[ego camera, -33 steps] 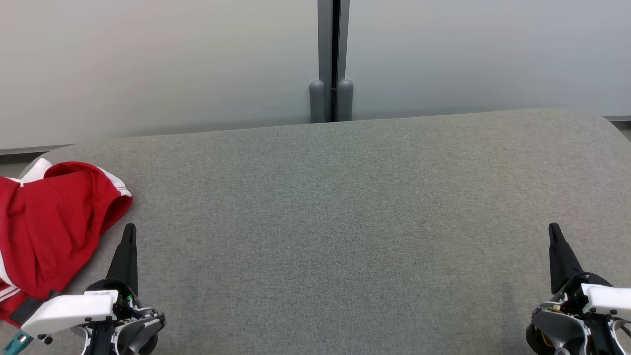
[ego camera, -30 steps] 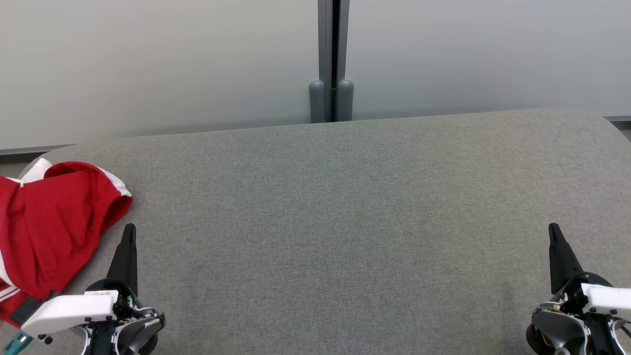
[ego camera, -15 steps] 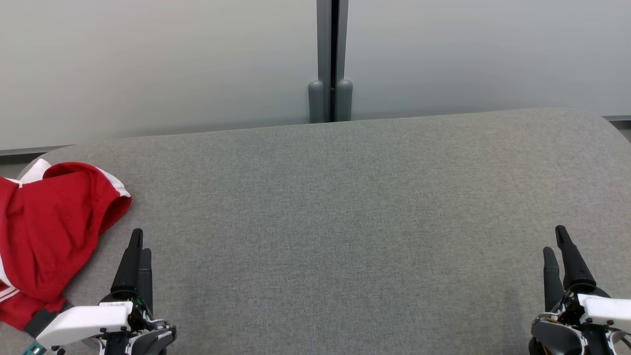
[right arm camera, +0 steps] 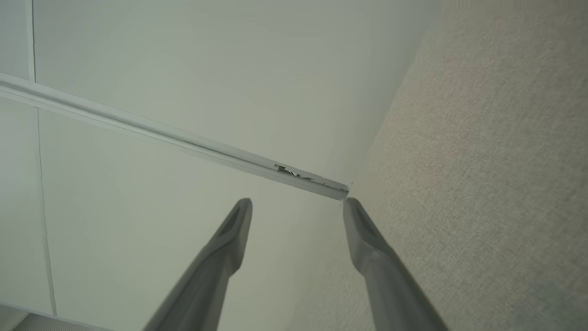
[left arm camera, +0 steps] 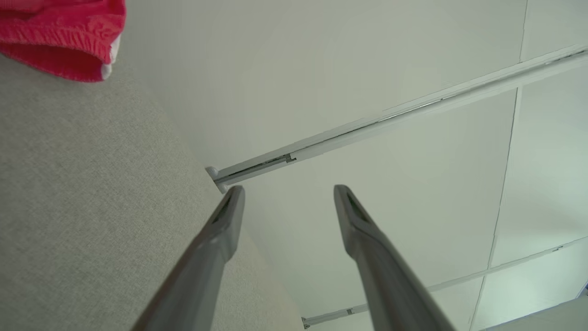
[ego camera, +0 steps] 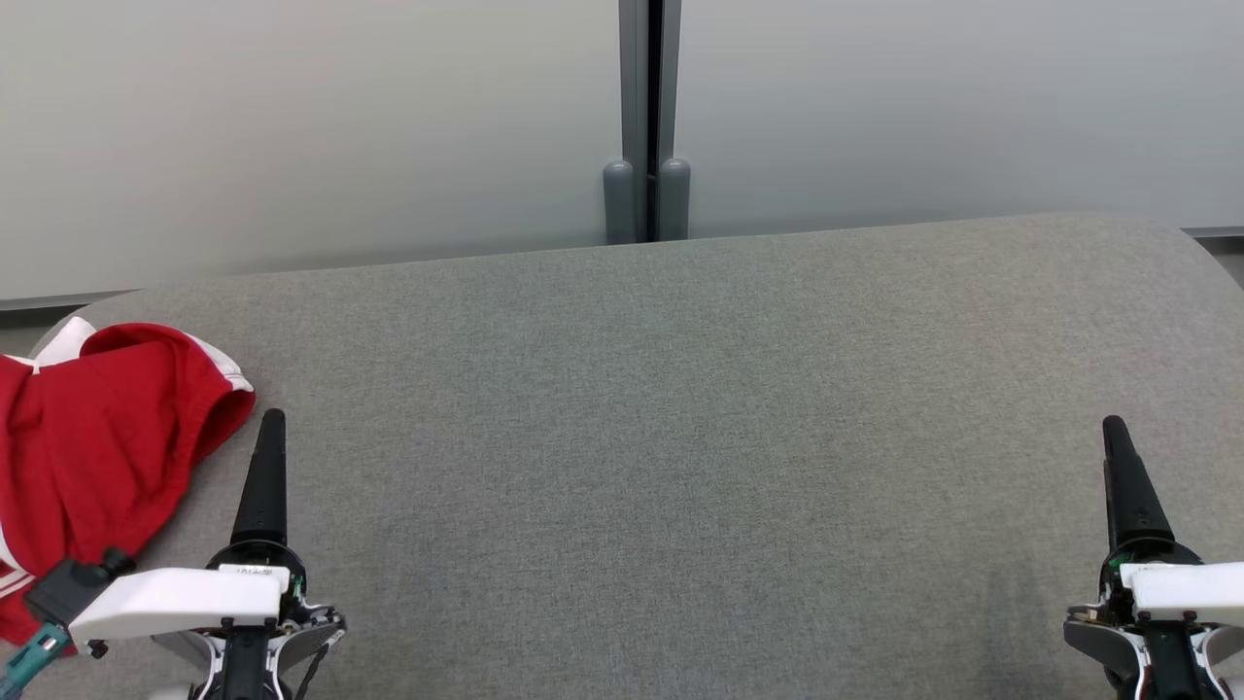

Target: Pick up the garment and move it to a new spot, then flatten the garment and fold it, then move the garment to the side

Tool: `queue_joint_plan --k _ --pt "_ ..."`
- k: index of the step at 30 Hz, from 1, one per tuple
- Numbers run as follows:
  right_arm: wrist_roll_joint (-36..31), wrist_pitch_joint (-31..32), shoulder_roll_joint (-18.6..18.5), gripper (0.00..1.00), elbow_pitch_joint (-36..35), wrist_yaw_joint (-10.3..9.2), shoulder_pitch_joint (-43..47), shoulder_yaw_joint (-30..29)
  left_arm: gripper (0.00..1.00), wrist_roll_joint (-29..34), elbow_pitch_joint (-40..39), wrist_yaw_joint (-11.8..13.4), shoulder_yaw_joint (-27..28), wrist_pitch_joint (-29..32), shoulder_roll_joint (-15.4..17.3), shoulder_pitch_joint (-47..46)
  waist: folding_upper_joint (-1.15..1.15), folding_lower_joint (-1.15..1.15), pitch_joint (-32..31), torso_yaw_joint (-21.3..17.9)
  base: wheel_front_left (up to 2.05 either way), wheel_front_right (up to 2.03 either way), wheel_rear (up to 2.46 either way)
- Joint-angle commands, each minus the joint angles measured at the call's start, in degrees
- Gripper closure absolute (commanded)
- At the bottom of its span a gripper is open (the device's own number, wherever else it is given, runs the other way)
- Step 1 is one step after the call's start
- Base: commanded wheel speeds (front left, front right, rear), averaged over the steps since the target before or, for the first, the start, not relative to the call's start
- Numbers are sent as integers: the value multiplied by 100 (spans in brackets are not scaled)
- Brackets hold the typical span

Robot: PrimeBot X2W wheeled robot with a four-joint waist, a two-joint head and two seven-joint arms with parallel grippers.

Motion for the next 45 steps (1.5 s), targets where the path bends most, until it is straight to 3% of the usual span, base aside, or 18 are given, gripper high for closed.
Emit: queue_joint_plan --k 1,21,45 --pt "-378 -88 -91 0 -133 3 -146 10 0 400 -193 -4 -33 -79 30 -209 0 0 -4 -4 0 0 0" --pt "-2450 -402 -244 0 -230 4 -137 349 0 2763 -295 35 -279 -478 92 -113 0 0 -47 -36 0 0 0" --pt "-4138 -355 -355 0 -196 4 -19 712 0 4785 225 443 -471 -886 263 -38 0 0 -149 -115 0 0 0"
